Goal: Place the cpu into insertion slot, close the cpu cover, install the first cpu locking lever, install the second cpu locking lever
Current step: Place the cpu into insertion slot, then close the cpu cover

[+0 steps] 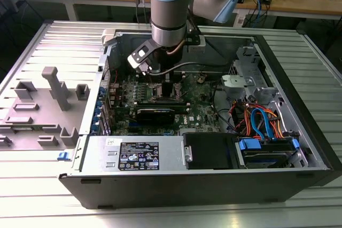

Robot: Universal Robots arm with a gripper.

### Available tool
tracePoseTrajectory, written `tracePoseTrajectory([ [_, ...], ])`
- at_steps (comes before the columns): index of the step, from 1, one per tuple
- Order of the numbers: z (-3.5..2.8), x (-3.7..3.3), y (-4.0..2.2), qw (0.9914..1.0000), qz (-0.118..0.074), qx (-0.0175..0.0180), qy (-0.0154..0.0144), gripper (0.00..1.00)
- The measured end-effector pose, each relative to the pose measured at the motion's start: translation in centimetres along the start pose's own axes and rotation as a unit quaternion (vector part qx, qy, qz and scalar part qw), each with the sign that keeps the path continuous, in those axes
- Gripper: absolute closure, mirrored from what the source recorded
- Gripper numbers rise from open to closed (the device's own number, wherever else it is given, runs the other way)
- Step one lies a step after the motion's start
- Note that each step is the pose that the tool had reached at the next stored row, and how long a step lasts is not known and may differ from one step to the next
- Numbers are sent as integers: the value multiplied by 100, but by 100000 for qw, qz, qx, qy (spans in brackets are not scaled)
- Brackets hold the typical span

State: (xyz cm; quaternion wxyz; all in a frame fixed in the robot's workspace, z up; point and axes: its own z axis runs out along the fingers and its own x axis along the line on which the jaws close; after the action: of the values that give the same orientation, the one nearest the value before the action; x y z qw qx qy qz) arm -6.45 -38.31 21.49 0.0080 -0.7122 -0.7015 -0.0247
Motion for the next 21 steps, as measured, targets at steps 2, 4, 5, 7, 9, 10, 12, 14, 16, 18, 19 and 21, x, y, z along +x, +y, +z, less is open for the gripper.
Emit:
tracePoseTrajectory([
  [2,-54,3,1,100000,6,51,2,39],
  [4,-99,5,3,100000,5,146,2,53],
  [5,-98,5,3,100000,7,154,11,53],
  [7,-99,5,3,100000,-36,165,4,65],
  [9,-100,5,4,99994,-1117,216,22,84],
  [10,-100,5,4,99974,-2264,271,45,89],
  [12,-100,5,4,99915,-4107,355,86,89],
  [14,-99,5,4,99901,-4432,368,93,89],
  [16,-100,5,4,99900,-4447,371,94,89],
  [18,-100,5,4,99900,-4458,371,98,89],
  [19,-101,5,4,99900,-4460,367,102,89],
  [21,-105,5,5,99900,-4460,372,95,89],
])
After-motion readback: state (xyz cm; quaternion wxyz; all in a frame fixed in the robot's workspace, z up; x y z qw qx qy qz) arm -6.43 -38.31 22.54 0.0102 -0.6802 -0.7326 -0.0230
